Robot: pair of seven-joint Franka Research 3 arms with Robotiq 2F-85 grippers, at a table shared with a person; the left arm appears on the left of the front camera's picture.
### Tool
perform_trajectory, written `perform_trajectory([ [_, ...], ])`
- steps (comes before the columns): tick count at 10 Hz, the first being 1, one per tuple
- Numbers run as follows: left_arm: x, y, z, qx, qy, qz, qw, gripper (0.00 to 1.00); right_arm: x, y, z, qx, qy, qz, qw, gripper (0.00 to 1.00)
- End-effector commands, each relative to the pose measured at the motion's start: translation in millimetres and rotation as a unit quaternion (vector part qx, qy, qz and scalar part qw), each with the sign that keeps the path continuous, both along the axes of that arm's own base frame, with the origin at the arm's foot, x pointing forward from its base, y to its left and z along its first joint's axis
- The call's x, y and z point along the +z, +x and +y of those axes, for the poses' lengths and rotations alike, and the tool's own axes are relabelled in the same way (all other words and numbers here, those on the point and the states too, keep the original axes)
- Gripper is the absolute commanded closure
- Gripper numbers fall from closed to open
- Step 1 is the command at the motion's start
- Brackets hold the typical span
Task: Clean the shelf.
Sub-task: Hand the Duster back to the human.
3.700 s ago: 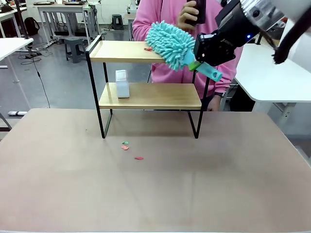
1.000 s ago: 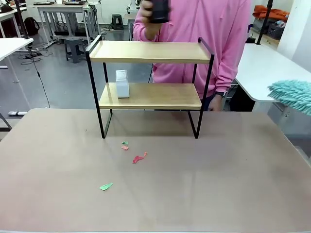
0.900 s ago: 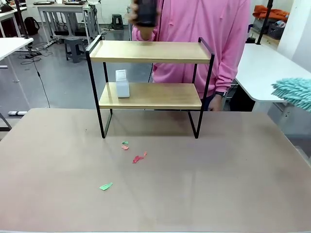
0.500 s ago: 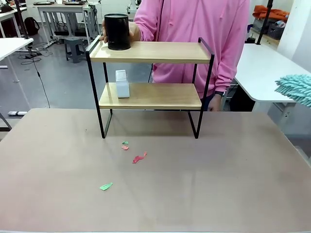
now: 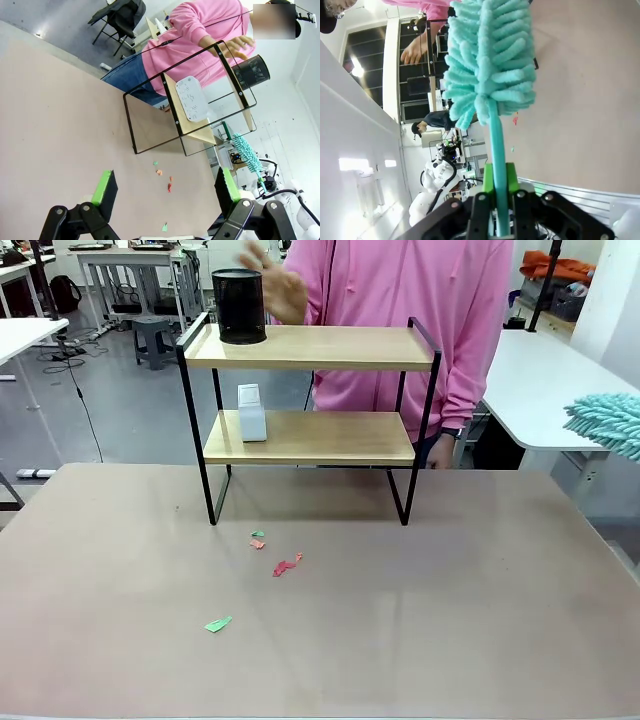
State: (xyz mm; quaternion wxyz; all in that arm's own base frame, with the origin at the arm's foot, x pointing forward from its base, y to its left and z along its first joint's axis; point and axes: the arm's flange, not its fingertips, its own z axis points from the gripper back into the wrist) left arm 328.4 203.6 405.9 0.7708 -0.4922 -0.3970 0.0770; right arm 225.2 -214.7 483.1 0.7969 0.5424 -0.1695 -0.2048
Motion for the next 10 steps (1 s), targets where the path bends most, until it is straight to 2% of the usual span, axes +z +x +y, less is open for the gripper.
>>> perform_trajectory([
  [1,-2,-1,-3,0.003,-0.002,-0.017,1.000,0.00,3,-1,-1,0.006,-0.002,0.003,1.000,1.00],
  [2,0,0,0,0.000,0.000,0.000,1.000,0.00,0,0,0,0.000,0.000,0.000,1.000,0.87],
  [3,23,0,-26,-0.049,-0.001,-0.035,0.998,0.00,20,-4,-6,-0.023,-0.023,-0.042,0.999,0.87],
  [4,53,9,-58,-0.103,-0.015,-0.070,0.992,0.00,58,2,-2,0.010,-0.028,-0.116,0.993,0.87],
  [5,79,21,-92,-0.150,-0.009,-0.093,0.984,0.00,97,10,13,0.063,-0.029,-0.166,0.984,0.87],
  [6,99,30,-133,-0.211,-0.019,-0.110,0.971,0.00,130,21,49,0.176,-0.028,-0.184,0.967,0.87],
  [7,108,31,-165,-0.252,-0.019,-0.115,0.961,0.00,144,27,91,0.304,-0.027,-0.179,0.935,0.87],
  [8,112,27,-189,-0.282,-0.028,-0.123,0.951,0.00,146,26,131,0.408,-0.040,-0.169,0.897,0.87],
  [10,105,7,-212,-0.376,-0.032,-0.113,0.919,0.00,138,20,184,0.546,-0.025,-0.173,0.819,0.87],
])
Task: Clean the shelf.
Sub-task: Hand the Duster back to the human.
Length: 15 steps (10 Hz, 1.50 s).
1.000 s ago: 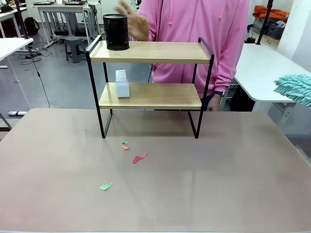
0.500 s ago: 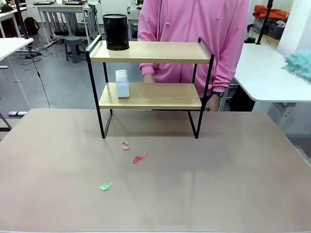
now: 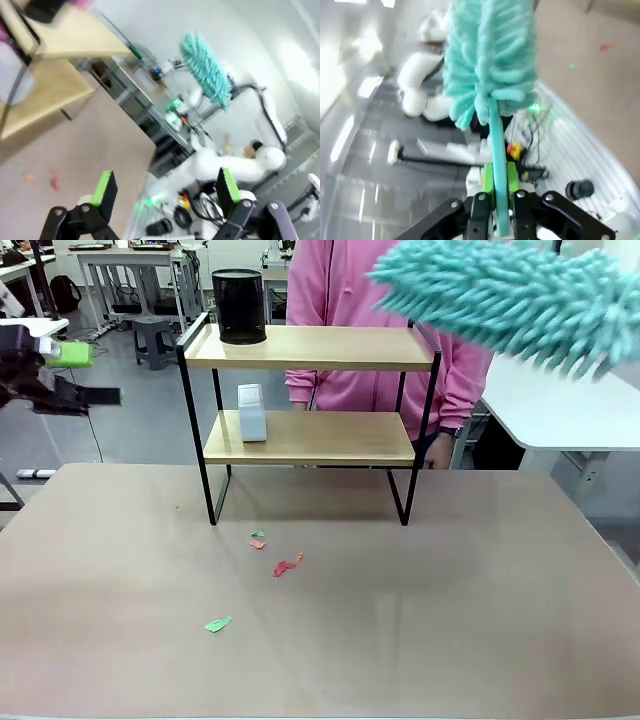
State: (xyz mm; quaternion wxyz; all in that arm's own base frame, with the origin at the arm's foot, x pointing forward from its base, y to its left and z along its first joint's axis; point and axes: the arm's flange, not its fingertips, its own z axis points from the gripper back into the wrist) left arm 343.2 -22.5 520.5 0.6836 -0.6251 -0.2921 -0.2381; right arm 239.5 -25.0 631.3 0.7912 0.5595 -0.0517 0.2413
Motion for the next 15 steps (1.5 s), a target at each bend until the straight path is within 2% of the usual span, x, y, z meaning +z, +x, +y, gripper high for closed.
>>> perform_trajectory([
  [1,-21,-15,8,-0.072,0.031,0.029,0.996,0.00,-25,6,6,0.144,-0.036,-0.021,0.989,0.87],
  [2,0,0,0,0.000,0.000,0.000,1.000,0.00,0,0,0,0.000,0.000,0.000,1.000,0.87],
  [3,0,0,0,0.000,0.000,0.000,1.000,0.00,0,0,0,0.000,0.000,0.000,1.000,0.87],
  [4,0,0,0,0.000,0.000,0.000,1.000,0.00,-15,1,24,0.083,-0.018,0.005,0.996,0.87],
  [5,-9,-6,-1,-0.028,0.007,0.012,1.000,0.00,-22,9,36,0.150,-0.042,0.013,0.988,0.87],
  [6,-11,5,-17,0.009,0.057,0.010,0.998,0.00,-25,21,58,0.208,-0.068,0.016,0.976,0.87],
  [7,-11,10,-37,-0.024,0.053,0.008,0.998,0.00,-25,35,71,0.265,-0.078,0.019,0.961,0.87],
  [9,-18,17,-64,-0.065,0.067,0.028,0.995,0.00,-32,62,104,0.325,-0.120,0.033,0.937,0.87],
  [10,-27,19,-72,-0.067,0.085,0.037,0.993,0.00,-43,70,125,0.352,-0.138,0.034,0.925,0.87],
  [11,-33,18,-83,-0.091,0.080,0.045,0.992,0.00,-59,81,144,0.357,-0.165,0.039,0.919,0.87],
  [13,-35,6,-108,-0.144,0.069,0.050,0.986,0.00,-81,98,174,0.369,-0.169,0.037,0.913,0.87],
  [15,-44,-3,-131,-0.185,0.091,0.050,0.977,0.00,-88,104,185,0.367,-0.164,0.024,0.915,0.87],
])
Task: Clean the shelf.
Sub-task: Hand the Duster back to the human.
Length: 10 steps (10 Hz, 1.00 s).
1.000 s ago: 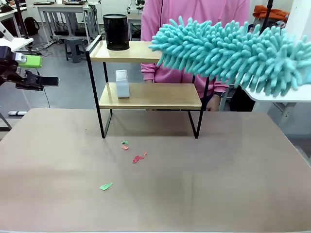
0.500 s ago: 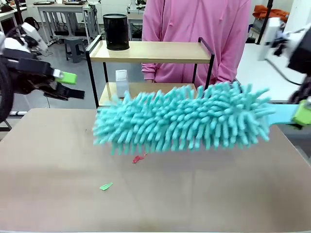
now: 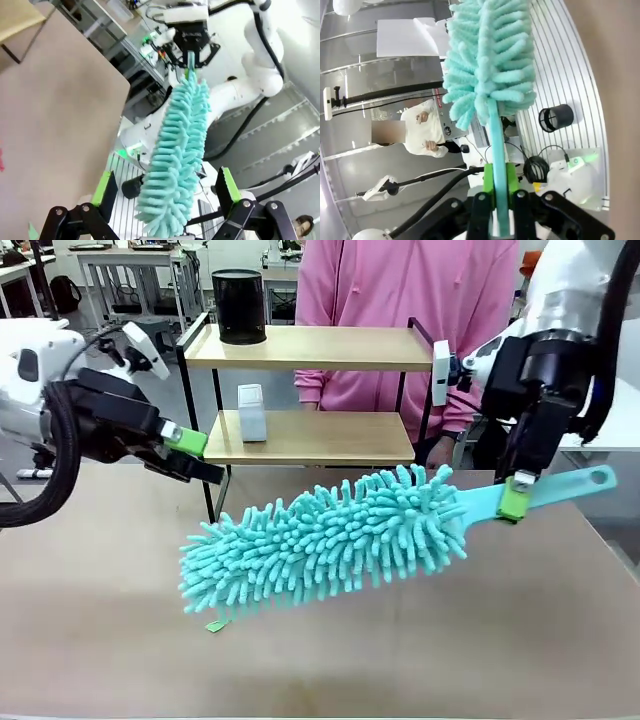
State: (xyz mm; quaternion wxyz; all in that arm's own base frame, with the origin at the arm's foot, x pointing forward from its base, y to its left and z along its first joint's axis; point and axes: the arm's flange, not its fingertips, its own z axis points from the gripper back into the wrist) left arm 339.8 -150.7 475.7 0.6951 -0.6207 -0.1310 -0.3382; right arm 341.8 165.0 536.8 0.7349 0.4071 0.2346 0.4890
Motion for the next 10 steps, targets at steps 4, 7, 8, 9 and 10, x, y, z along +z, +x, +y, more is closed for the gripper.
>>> perform_trajectory([
  [4,-15,-8,-28,-0.070,0.059,0.007,0.996,0.00,10,-3,-11,0.004,0.050,-0.025,0.998,0.87],
  [7,-15,-22,-39,-0.110,0.052,0.005,0.993,0.00,5,0,-16,-0.017,0.054,-0.037,0.998,0.87],
  [8,-14,-28,-42,-0.125,0.051,0.002,0.991,0.00,3,1,-17,-0.018,0.061,-0.035,0.997,0.87],
  [9,-14,-33,-44,-0.139,0.054,-0.001,0.989,0.00,2,2,-18,-0.018,0.064,-0.035,0.997,0.87],
  [10,-17,-35,-46,-0.145,0.057,0.003,0.988,0.00,1,2,-17,-0.022,0.067,-0.037,0.997,0.87],
])
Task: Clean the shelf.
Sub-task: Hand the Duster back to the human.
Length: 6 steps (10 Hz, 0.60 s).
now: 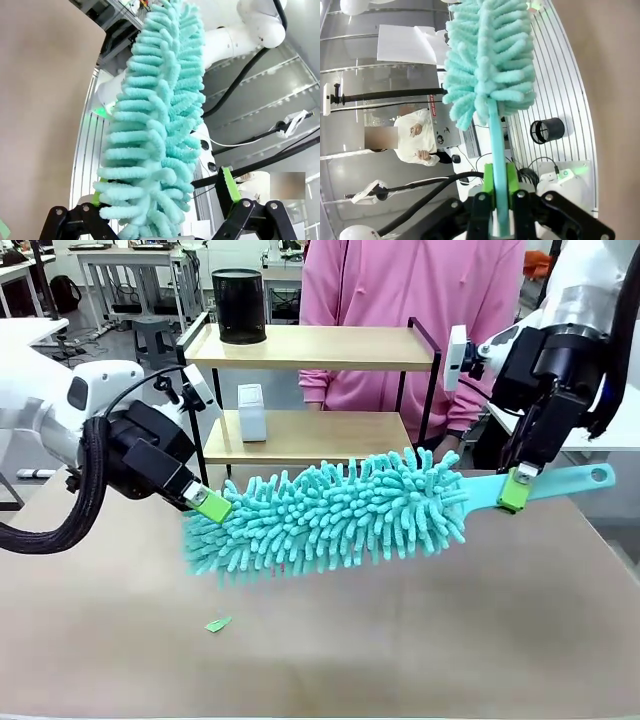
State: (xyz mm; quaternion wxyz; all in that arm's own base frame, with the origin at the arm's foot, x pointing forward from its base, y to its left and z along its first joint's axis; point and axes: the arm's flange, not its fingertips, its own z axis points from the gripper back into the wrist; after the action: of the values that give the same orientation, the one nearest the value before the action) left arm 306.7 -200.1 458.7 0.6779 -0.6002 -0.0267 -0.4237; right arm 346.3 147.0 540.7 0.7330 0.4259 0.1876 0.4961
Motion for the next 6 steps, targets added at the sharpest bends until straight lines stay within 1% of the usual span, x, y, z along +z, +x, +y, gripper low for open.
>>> perform_trajectory([
  [1,-5.0,0.2,1.1,-0.017,0.011,0.000,1.000,0.00,-3.3,-2.0,1.2,-0.003,0.030,-0.008,1.000,0.87],
  [2,-8.7,0.5,-1.7,-0.014,0.009,0.008,1.000,0.00,-3.3,-1.8,1.9,-0.003,0.029,-0.007,1.000,0.87],
  [3,-9.7,0.5,-3.5,-0.005,0.001,0.007,1.000,0.00,-4.3,-2.1,2.3,-0.002,0.027,-0.003,1.000,0.87],
  [4,-10.3,-0.5,-3.5,0.011,-0.022,-0.006,1.000,0.00,-8.3,-1.2,2.4,-0.004,0.026,0.002,1.000,0.87],
  [5,-9.5,0.3,-3.5,0.031,-0.026,-0.013,0.999,0.60,-10.8,-1.5,2.7,-0.003,0.028,0.004,1.000,0.87],
  [6,-9.2,0.9,-2.8,0.025,-0.022,-0.013,0.999,0.60,-10.8,-1.6,2.6,-0.002,0.029,0.005,1.000,0.87],
])
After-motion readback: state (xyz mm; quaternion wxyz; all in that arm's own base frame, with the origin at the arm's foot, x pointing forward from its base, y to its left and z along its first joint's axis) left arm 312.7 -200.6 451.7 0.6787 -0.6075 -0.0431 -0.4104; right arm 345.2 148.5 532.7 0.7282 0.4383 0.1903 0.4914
